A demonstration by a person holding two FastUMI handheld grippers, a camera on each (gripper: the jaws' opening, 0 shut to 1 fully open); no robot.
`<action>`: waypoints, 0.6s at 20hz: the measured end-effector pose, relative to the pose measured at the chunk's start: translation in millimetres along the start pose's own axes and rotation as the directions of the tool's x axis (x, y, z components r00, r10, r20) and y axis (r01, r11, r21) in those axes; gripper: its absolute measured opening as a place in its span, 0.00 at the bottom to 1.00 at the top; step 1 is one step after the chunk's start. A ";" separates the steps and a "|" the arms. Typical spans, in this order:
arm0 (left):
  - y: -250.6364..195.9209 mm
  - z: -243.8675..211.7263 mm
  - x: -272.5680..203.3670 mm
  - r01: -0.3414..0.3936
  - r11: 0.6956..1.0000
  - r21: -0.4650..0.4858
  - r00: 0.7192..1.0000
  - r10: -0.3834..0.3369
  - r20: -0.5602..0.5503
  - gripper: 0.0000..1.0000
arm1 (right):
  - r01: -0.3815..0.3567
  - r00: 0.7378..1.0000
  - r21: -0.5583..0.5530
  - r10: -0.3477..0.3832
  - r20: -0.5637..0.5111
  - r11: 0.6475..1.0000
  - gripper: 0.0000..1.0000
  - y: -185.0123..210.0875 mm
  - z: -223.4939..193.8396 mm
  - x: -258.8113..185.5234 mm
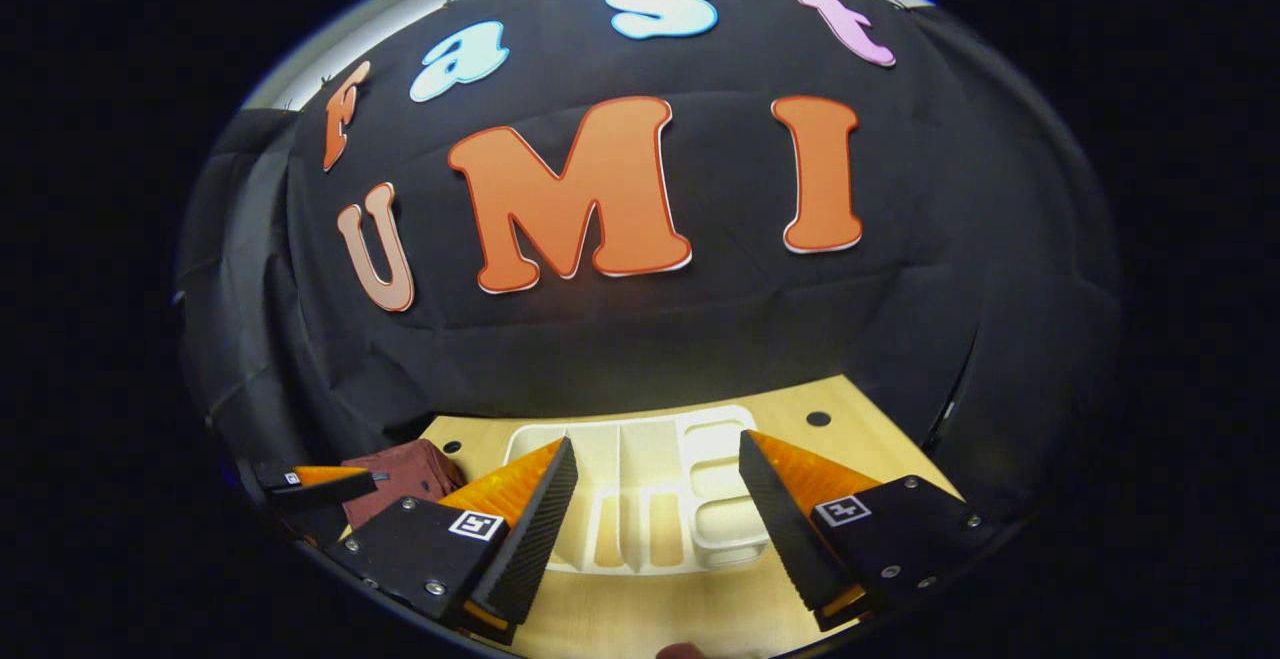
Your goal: Open the schoolbag, grab two books from the bookshelf and put them into the schoolbag.
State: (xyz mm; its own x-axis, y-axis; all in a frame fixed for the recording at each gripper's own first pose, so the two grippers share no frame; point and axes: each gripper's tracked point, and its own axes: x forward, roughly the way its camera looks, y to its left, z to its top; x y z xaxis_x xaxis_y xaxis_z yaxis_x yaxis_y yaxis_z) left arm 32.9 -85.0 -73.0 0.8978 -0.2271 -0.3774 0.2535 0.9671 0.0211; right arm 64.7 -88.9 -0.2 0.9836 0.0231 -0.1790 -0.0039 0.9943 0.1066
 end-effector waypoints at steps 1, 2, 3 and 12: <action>-1.2 10.1 1.5 -0.018 1.000 -0.013 0.999 0.019 0.034 0.98 | 0.008 0.999 -0.018 -0.007 0.032 1.000 0.97 -3.0 8.5 -4.9; -2.6 17.6 0.8 -0.042 0.999 -0.024 0.997 0.044 0.067 0.98 | 0.008 0.998 -0.029 -0.007 0.057 1.000 0.97 -4.1 15.9 -9.2; -2.9 27.1 0.1 -0.060 0.997 -0.038 0.993 0.063 0.104 0.98 | 0.012 0.996 -0.036 -0.009 0.085 0.999 0.97 -4.9 23.2 -13.8; 16.5 95.4 -25.7 -0.210 0.969 -0.127 0.880 0.244 0.407 1.00 | 0.016 0.967 -0.063 0.000 0.253 0.998 0.96 4.8 47.0 -46.0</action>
State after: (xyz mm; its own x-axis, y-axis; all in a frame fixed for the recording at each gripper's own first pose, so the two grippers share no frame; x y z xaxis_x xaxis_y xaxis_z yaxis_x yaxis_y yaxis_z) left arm 48.4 -74.1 25.3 0.9987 -0.0106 0.0493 0.0115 0.9998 -0.0174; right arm 27.9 -90.1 54.6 0.9972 -0.0039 0.0743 0.0008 0.9991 0.0420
